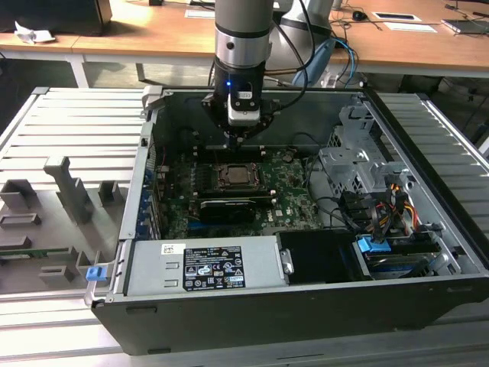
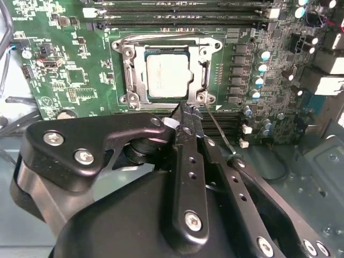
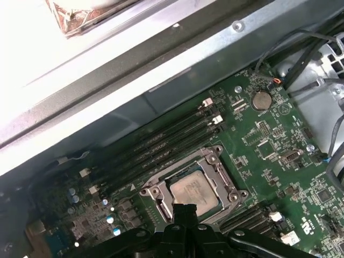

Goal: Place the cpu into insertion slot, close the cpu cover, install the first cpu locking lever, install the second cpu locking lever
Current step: 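Install the first cpu locking lever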

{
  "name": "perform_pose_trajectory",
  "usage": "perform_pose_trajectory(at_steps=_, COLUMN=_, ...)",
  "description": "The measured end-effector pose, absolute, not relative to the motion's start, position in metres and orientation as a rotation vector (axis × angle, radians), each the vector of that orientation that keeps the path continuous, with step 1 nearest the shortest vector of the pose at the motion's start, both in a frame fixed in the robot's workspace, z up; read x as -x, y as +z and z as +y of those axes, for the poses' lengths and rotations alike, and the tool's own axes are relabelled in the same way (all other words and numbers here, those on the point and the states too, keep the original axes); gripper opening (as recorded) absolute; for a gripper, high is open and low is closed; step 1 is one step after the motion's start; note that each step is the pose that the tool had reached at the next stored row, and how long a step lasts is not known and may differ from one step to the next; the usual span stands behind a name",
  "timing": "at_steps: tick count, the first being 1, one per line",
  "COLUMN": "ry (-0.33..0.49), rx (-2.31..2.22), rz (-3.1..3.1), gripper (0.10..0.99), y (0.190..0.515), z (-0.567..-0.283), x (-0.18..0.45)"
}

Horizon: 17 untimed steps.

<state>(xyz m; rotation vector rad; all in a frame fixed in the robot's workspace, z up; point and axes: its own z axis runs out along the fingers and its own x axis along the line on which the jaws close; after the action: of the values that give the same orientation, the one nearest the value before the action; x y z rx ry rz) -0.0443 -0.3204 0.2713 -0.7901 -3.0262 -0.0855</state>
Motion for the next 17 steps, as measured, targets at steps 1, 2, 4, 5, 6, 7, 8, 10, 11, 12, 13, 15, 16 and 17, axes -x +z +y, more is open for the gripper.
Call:
perform_pose_trajectory(at_steps=1, ry=-0.085, rx=0.777, rz=-3.029, gripper=0.106, y=0.2713, z=-0.3204, x=0.0443)
perform_pose_trajectory(at_steps=2, ry=-0.085, rx=0.768, rz=-3.032, gripper=0.106, y=0.2713, z=-0.3204, x=0.0443)
perform_pose_trajectory(at_steps=4, ry=-0.085, rx=0.756, rz=-3.034, gripper=0.106, y=0.2713, z=-0.3204, x=0.0443)
perform_pose_trajectory(at_steps=5, ry=-0.085, rx=0.748, rz=-3.036, gripper=0.106, y=0.2713, z=-0.3204, x=0.0443)
perform_pose_trajectory(at_steps=6, ry=-0.085, rx=0.739, rz=-3.038, gripper=0.106, y=0.2713, z=-0.3204, x=0.0443)
perform_pose_trajectory(at_steps=7, ry=-0.085, rx=0.728, rz=-3.041, gripper=0.106, y=0.2713, z=-0.3204, x=0.0443)
perform_pose_trajectory(at_steps=8, ry=-0.085, rx=0.718, rz=-3.043, gripper=0.106, y=0.2713, z=-0.3203, x=0.0443)
perform_pose_trajectory(at_steps=10, ry=-0.085, rx=0.696, rz=-3.048, gripper=0.106, y=0.2713, z=-0.3203, x=0.0443)
perform_pose_trajectory(at_steps=11, ry=-0.085, rx=0.677, rz=-3.051, gripper=0.106, y=0.2713, z=-0.3204, x=0.0443)
perform_pose_trajectory(at_steps=12, ry=-0.085, rx=0.667, rz=-3.053, gripper=0.106, y=0.2713, z=-0.3203, x=0.0443)
perform_pose_trajectory(at_steps=13, ry=-0.084, rx=0.657, rz=-3.056, gripper=0.106, y=0.2713, z=-0.3204, x=0.0443)
perform_pose_trajectory(at_steps=15, ry=-0.084, rx=0.622, rz=-3.062, gripper=0.106, y=0.2713, z=-0.3203, x=0.0443)
perform_pose_trajectory(at_steps=16, ry=-0.084, rx=0.603, rz=-3.066, gripper=0.106, y=0.2713, z=-0.3204, x=0.0443)
perform_pose_trajectory(at_steps=17, ry=-0.084, rx=0.587, rz=-3.068, gripper=0.106, y=0.2713, z=-0.3204, x=0.0443)
